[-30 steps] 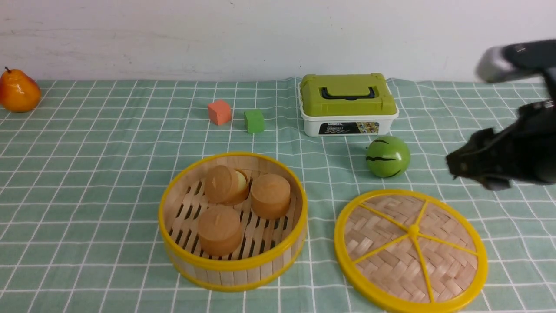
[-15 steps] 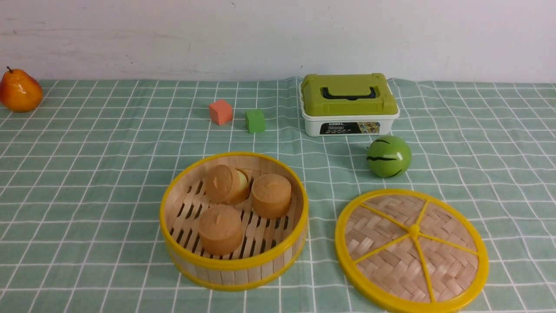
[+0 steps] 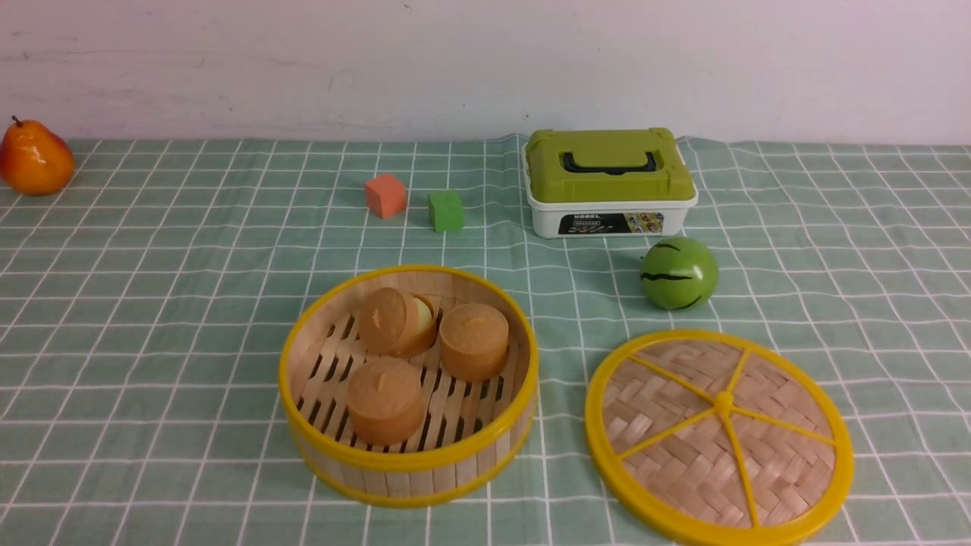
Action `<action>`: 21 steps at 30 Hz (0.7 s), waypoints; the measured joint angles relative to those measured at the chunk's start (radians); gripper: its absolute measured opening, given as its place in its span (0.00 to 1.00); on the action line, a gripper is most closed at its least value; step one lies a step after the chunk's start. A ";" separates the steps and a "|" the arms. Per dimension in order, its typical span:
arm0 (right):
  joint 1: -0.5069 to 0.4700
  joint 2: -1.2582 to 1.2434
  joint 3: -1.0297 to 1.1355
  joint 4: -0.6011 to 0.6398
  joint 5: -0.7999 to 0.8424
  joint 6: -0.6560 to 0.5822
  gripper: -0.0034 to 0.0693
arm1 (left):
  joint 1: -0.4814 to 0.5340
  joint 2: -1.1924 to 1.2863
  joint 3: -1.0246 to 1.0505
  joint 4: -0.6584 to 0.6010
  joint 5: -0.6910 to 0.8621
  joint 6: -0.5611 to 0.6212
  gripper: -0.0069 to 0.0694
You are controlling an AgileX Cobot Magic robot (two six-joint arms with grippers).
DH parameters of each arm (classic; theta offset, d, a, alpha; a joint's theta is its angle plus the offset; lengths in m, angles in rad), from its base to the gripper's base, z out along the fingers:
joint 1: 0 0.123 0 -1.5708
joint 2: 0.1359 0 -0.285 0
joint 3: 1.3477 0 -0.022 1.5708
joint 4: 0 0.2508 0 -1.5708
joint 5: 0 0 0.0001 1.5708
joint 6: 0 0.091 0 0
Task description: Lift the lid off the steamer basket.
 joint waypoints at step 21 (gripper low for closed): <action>-0.238 -0.409 0.648 -0.108 -0.565 -0.001 0.04 | 0.000 0.000 0.000 0.000 0.000 0.000 0.40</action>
